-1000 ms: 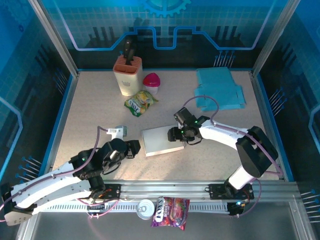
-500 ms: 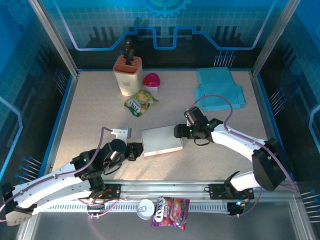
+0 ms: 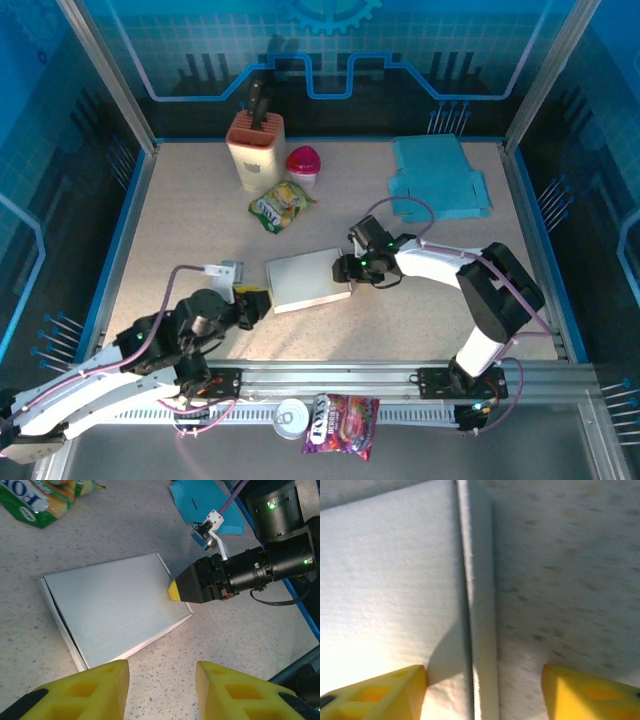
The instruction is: Fold the paper box
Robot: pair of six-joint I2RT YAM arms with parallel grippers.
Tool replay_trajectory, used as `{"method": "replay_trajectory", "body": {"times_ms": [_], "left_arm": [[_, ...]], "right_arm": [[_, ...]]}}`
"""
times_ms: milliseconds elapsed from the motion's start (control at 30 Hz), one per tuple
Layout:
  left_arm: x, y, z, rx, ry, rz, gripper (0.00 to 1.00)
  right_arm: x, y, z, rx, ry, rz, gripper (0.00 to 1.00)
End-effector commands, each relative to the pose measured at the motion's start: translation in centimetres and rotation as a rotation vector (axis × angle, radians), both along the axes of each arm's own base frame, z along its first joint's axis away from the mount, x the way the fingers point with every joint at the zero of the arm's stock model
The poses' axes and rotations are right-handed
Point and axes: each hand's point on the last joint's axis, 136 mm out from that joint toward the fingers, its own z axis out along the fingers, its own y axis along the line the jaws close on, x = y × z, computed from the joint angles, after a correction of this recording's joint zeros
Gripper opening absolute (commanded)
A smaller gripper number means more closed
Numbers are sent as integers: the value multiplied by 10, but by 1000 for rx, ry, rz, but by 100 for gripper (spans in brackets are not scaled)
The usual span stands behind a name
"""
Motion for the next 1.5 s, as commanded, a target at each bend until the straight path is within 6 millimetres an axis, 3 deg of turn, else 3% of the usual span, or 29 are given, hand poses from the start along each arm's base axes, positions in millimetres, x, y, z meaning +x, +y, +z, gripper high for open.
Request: {"method": "replay_trajectory", "body": {"times_ms": [0,133,333,433,500,567,633,833,933,1000,1067,1167,1300,1467], "left_arm": [[-5,26,-1,15,11,72,39],[-8,35,-2,4,6,89,39],[-6,33,0,-6,-5,92,39],[-4,28,0,-16,-3,85,39],[-4,22,1,-23,2,69,39],[-3,13,1,-31,10,48,39],[0,-1,0,-43,21,20,39],[16,-53,-5,-52,75,-57,38],[25,-75,-6,-84,92,-70,37],[30,-86,-7,-96,105,-78,37],[32,-96,-10,-103,118,-91,37],[35,-106,-15,-116,132,-103,36],[35,-109,-21,-112,141,-107,36],[35,-104,-21,-104,126,-98,36]], "right_arm": [[-7,34,-6,66,39,-21,57],[-7,84,-3,178,42,-71,48],[0,160,16,276,13,-63,47],[10,162,33,269,-32,-63,50],[20,140,52,219,-108,-76,54],[31,105,71,184,-157,-105,56],[49,55,84,169,-178,-172,57],[113,-108,71,114,-134,-474,58],[143,-165,61,85,-116,-592,58],[159,-190,56,74,-112,-659,58],[172,-208,47,37,-98,-705,59],[184,-218,21,-5,-21,-732,59],[188,-216,-9,-32,53,-725,58],[179,-207,-21,-39,96,-715,58]]}}
